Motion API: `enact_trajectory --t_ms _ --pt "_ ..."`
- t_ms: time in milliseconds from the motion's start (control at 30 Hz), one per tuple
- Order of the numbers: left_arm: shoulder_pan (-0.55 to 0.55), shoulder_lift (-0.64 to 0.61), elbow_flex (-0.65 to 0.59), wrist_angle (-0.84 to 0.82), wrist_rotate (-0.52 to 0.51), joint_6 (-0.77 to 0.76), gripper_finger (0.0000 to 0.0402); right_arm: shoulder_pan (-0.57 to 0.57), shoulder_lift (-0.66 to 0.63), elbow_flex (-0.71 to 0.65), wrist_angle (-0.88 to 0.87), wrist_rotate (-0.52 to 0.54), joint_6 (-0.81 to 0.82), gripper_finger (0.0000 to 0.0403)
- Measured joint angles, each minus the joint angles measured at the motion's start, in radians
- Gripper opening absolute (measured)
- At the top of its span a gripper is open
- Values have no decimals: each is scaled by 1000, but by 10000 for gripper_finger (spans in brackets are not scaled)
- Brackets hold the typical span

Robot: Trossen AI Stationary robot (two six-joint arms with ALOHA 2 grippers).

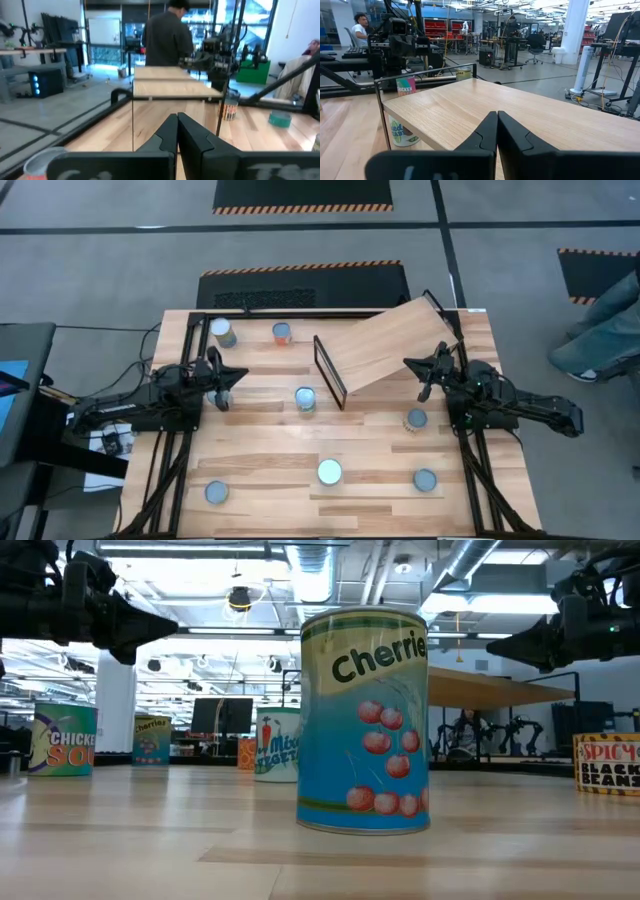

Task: Pick and place cans onto a shelf
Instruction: Put the top can of cherries on the shelf

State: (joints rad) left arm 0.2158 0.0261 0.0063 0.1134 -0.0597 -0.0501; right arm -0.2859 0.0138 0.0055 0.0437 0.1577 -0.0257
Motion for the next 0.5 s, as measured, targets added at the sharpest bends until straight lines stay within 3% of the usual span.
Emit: enact_trajectory --t_ms 100,233,500 --pt "-7 0 0 79 26 -104 0 0 0 0 0 0 0 33" --pt "-6 20 3 180 49 -115 0 0 0 0 0 0 0 33" --pt "7 264 131 16 -68 -108 0 0 0 0 0 0 0 33"
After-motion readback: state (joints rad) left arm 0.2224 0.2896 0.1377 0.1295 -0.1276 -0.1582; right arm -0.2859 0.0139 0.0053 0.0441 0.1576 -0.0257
